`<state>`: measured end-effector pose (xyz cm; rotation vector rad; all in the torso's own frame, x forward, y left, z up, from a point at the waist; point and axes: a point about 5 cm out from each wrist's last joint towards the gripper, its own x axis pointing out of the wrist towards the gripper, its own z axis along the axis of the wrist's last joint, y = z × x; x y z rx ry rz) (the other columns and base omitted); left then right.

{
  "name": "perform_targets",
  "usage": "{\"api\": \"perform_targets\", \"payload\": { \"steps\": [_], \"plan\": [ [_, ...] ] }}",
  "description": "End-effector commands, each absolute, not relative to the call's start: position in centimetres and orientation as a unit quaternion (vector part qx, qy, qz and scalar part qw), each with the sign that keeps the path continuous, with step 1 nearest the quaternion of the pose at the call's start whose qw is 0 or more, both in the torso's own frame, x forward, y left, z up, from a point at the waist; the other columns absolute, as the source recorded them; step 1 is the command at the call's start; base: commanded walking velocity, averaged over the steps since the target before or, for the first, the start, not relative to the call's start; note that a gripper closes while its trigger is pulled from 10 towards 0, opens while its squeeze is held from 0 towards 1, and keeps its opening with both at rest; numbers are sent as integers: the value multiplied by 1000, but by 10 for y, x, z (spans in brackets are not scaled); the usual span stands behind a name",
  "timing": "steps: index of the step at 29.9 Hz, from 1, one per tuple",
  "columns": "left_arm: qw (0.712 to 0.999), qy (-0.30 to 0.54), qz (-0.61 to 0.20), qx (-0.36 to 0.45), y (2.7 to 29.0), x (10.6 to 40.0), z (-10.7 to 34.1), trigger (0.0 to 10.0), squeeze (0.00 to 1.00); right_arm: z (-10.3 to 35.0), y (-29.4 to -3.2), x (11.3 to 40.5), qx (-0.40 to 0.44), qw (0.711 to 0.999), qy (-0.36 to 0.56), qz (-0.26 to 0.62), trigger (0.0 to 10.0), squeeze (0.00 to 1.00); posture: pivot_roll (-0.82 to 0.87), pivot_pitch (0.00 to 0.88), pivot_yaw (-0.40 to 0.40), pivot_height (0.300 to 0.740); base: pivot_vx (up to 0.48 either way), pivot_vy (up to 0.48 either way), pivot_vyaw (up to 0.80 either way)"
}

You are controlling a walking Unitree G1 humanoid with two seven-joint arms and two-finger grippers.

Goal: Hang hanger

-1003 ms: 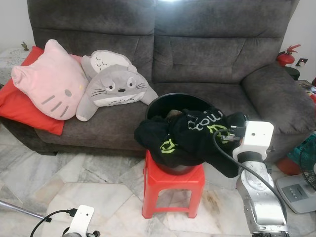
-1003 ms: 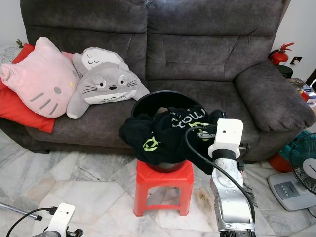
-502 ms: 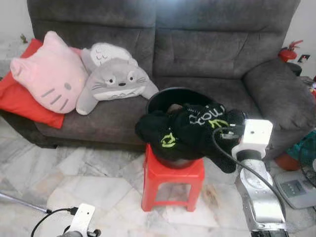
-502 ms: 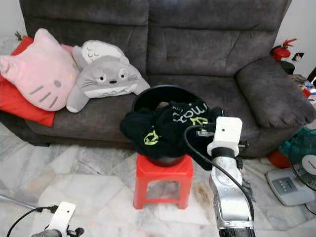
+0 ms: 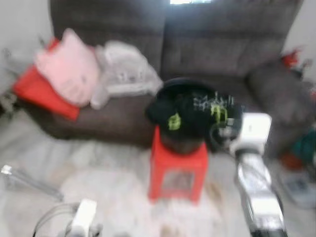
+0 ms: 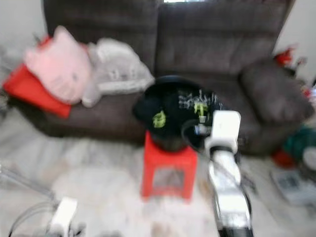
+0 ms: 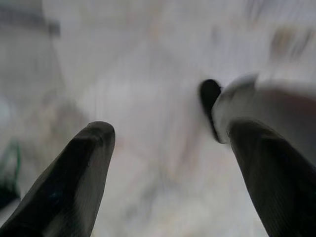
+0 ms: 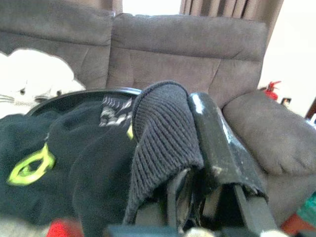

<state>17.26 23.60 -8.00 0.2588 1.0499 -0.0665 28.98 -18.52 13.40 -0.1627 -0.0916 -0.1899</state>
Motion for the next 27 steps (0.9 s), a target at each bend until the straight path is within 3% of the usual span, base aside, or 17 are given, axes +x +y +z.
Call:
{"api": "perform_targets", "payload": {
  "steps": [1,27],
  "plan": [
    [864,483,-35,134,236,185,-74,10000,0,140,-184,291,-83,990,-59,-95,10000,0,-150,0,-34,740,-296,0,0],
    [865,482,-35,132,237,186,-73,10000,0,146,-177,292,-113,986,-79,-88,10000,0,-152,0,-35,740,-298,0,0]
  ]
}}
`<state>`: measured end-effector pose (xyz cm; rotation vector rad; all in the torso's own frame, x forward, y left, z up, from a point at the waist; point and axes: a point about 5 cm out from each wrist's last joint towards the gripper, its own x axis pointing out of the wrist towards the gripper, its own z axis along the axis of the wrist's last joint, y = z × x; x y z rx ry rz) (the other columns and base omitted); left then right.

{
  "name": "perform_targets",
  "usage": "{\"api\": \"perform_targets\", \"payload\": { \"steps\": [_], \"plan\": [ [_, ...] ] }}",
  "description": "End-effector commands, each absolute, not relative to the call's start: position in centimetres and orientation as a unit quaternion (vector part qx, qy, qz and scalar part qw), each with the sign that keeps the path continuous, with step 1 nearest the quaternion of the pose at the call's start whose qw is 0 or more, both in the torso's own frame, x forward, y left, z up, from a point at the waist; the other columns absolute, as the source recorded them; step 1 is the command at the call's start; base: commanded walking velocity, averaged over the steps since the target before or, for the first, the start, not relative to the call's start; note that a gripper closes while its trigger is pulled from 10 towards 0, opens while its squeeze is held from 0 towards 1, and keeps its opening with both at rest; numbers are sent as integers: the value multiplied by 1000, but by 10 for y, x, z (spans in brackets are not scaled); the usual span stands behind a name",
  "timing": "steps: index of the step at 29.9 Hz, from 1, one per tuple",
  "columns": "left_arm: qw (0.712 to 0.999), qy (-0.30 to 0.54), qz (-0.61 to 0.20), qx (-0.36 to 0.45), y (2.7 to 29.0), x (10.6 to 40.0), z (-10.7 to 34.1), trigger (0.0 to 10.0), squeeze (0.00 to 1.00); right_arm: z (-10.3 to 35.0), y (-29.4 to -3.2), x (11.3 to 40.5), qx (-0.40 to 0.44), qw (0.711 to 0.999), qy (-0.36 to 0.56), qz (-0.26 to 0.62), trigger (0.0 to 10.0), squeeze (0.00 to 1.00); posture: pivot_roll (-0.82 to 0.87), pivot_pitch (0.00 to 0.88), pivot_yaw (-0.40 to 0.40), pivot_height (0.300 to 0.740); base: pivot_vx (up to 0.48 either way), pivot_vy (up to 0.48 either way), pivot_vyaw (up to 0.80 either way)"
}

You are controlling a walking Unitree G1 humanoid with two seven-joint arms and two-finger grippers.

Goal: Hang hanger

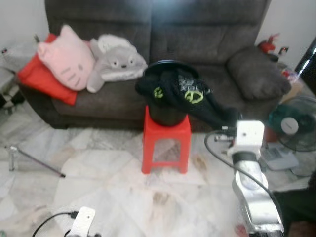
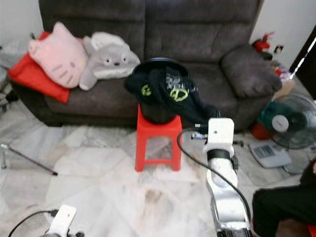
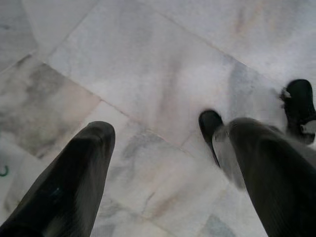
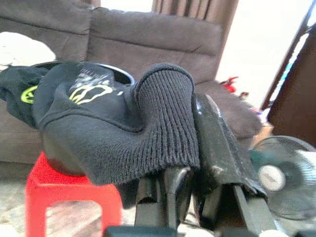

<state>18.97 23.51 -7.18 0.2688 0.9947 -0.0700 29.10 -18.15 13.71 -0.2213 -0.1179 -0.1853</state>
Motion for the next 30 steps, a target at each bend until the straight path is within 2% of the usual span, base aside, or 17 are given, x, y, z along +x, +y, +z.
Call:
{"api": "perform_targets", "payload": {
  "steps": [1,18,23,25,30],
  "plan": [
    [865,482,-35,133,237,186,-73,10000,0,146,-177,292,-115,986,-81,-88,10000,0,-152,0,-35,740,-296,0,0],
    [866,480,-36,136,238,187,-72,10000,0,159,-165,291,-182,972,-130,-68,10000,0,-152,0,-32,740,-296,0,0],
    [867,478,-33,138,238,188,-72,10000,0,189,-166,292,-186,960,-188,-93,10000,0,-151,10,-30,740,0,0,0],
    [867,478,-33,139,238,188,-72,10000,0,220,-157,293,-165,953,-245,-65,10000,0,-155,11,-30,740,0,0,0],
    [866,478,-35,140,238,189,-72,10000,0,244,-144,292,-158,944,-287,-33,10000,0,-161,17,-29,740,0,0,0]
  ]
}}
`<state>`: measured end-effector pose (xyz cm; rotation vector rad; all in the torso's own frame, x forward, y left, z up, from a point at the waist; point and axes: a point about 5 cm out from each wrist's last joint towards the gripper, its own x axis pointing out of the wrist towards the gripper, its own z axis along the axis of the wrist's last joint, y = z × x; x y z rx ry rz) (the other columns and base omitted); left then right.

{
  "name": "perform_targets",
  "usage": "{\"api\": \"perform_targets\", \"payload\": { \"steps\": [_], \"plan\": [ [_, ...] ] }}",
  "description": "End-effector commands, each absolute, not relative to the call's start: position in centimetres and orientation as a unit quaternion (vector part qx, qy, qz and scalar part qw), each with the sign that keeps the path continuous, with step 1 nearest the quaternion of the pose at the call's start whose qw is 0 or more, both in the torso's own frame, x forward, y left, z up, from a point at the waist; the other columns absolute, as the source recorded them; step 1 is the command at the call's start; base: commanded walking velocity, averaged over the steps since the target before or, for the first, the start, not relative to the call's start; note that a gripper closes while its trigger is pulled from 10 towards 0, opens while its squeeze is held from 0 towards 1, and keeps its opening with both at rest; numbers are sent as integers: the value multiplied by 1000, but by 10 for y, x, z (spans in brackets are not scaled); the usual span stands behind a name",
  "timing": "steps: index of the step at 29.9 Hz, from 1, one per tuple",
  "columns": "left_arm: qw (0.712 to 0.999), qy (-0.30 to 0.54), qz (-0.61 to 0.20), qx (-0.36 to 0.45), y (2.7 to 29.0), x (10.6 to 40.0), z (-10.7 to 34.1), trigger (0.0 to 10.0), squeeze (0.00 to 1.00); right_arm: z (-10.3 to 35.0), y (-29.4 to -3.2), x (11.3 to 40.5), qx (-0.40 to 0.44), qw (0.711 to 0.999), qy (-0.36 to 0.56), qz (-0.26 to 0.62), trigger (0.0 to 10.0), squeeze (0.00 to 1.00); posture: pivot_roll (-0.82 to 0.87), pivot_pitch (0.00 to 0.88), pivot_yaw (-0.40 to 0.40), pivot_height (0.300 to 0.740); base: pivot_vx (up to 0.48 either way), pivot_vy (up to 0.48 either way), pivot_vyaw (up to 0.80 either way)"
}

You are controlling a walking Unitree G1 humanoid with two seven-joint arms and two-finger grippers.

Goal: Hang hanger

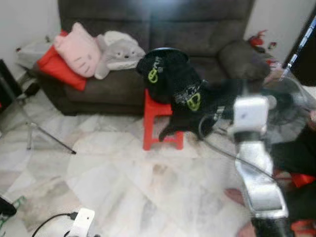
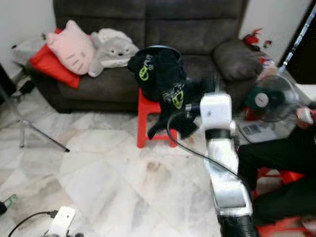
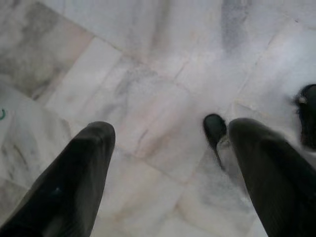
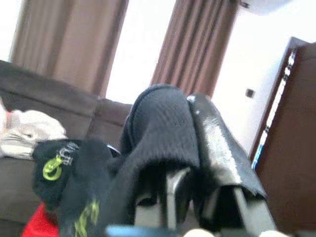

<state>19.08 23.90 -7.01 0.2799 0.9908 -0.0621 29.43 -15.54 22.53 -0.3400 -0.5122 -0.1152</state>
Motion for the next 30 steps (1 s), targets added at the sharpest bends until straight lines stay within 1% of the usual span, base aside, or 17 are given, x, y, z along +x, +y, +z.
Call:
{"api": "perform_targets", "payload": {
  "steps": [1,4,6,7,9,13,16,19,25,30],
  "plan": [
    [866,478,-35,140,238,189,-72,10000,0,249,-141,291,-156,941,-299,-26,10000,0,-161,17,-29,740,0,0,0],
    [866,478,-35,140,238,189,-72,10000,0,255,-135,291,-153,940,-306,-17,10000,0,-163,20,-31,740,0,0,0],
    [866,478,-35,140,238,189,-72,10000,0,246,-137,295,-141,949,-281,-21,10000,0,-160,19,-33,740,0,0,0],
    [866,478,-35,139,237,189,-72,10000,0,217,-151,305,-123,971,-199,-47,10000,0,-157,22,-33,740,0,0,0],
    [866,479,-35,138,237,190,-72,10000,0,196,-164,308,-109,981,-143,-74,10000,0,-150,23,-30,740,0,0,0],
    [866,479,-34,137,237,190,-71,10000,0,153,-192,308,-69,989,-51,-124,10000,0,-142,30,-23,740,0,0,0],
    [866,480,-34,139,237,190,-71,10000,0,127,-203,305,-72,989,-1,-130,10000,0,-130,38,-23,740,0,0,0],
    [865,480,-34,140,238,190,-71,10000,0,123,-204,305,-65,990,10,-126,10000,0,-126,38,-24,740,0,0,0],
    [862,484,-37,144,239,189,-71,10000,0,126,-198,310,-57,991,-2,-118,10000,0,-126,50,-23,740,0,0,0],
    [862,485,-37,144,238,188,-72,10000,0,124,-199,311,-56,991,1,-125,10000,0,-117,64,-32,740,0,0,0]
  ]
}}
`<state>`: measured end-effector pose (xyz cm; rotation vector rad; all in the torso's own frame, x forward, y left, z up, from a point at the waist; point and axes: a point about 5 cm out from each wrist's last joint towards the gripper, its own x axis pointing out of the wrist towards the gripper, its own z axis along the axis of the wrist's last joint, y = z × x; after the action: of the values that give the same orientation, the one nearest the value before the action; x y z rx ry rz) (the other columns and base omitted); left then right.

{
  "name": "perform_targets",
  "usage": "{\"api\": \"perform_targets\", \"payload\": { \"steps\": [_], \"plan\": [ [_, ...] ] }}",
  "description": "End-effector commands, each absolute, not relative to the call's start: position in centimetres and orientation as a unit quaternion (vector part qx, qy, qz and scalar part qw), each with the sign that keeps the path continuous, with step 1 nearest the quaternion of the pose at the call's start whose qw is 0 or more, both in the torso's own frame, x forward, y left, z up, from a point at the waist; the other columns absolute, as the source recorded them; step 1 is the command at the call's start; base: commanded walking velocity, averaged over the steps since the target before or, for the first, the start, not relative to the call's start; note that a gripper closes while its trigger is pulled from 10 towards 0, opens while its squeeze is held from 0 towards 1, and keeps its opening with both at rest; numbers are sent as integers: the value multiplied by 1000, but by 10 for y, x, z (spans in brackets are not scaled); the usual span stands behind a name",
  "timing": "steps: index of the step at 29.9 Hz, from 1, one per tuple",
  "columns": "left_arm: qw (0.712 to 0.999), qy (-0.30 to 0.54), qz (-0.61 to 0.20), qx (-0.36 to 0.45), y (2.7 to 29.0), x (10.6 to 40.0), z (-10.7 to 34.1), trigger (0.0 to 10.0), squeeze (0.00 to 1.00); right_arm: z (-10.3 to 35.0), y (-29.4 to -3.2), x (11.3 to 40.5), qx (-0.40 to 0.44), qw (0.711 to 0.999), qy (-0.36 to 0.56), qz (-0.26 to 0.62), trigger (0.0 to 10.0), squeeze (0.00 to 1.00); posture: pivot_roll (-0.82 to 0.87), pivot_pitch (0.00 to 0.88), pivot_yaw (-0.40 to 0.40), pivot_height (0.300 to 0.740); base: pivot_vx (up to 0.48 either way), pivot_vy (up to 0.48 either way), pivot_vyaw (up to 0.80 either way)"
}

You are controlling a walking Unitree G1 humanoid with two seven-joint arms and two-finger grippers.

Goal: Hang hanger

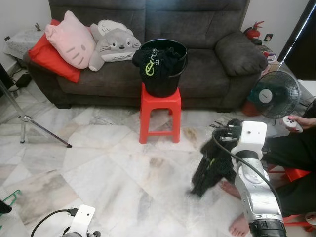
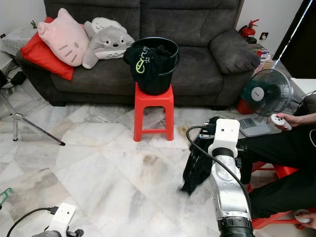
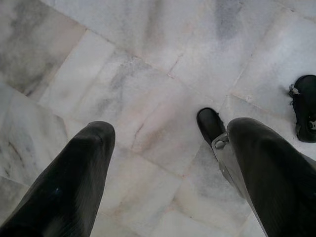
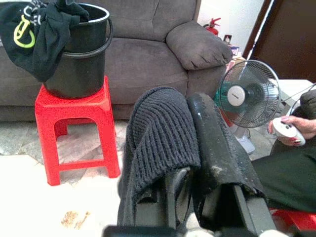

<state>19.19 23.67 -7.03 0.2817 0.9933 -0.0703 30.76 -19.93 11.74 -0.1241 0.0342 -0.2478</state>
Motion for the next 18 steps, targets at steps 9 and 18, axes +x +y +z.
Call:
{"api": "perform_targets", "payload": {
  "steps": [9,18],
  "plan": [
    [863,487,-26,135,238,186,-73,10000,0,127,-203,311,-90,986,-9,-137,10000,0,-108,54,-31,740,0,0,239],
    [863,487,-28,132,238,185,-74,10000,0,127,-210,309,-89,986,-13,-137,10000,0,-114,35,-32,740,0,0,800]
  ]
}}
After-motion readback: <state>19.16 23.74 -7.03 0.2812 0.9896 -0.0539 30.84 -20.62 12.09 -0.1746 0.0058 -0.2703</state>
